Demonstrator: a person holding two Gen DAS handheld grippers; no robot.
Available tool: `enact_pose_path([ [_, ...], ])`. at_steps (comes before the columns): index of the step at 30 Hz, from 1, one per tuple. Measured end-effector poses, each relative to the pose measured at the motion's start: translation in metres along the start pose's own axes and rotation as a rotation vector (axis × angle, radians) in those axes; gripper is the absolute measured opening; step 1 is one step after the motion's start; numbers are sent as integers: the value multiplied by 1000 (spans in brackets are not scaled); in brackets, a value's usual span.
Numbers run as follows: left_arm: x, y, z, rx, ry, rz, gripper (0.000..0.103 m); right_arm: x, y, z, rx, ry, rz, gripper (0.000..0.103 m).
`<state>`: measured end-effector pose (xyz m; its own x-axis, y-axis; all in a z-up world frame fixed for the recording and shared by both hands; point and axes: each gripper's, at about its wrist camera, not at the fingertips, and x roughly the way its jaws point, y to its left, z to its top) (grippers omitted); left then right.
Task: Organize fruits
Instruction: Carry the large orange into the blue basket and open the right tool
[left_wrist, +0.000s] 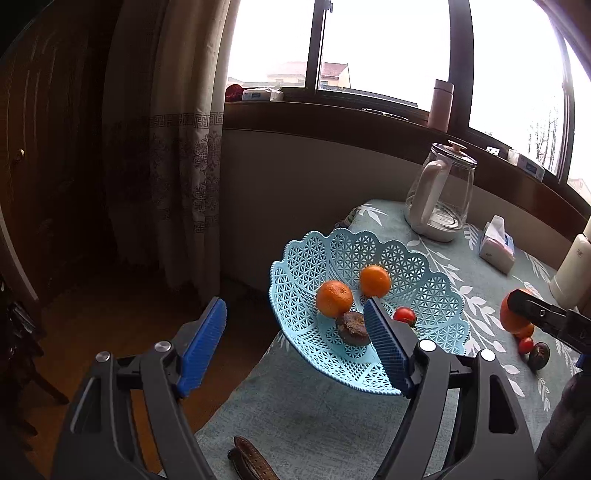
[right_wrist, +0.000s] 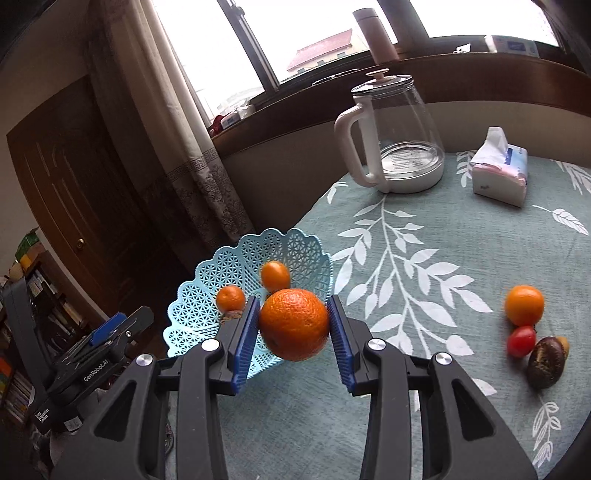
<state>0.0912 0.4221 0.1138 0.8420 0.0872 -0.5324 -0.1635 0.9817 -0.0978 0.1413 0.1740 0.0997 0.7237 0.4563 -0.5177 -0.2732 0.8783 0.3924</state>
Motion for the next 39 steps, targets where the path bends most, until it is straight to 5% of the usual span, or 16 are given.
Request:
enact_pose_path([
  [12, -6, 14, 6, -48, -11, -18, 80, 51, 47, -15, -49, 97, 48, 39],
  [29, -16, 8, 7, -42, -21, -51, 81, 26, 28, -17, -27, 49, -23, 39],
  [39, -26, 2, 9, -28, -44, -81, 91, 11, 26, -21, -22, 23, -50, 41],
])
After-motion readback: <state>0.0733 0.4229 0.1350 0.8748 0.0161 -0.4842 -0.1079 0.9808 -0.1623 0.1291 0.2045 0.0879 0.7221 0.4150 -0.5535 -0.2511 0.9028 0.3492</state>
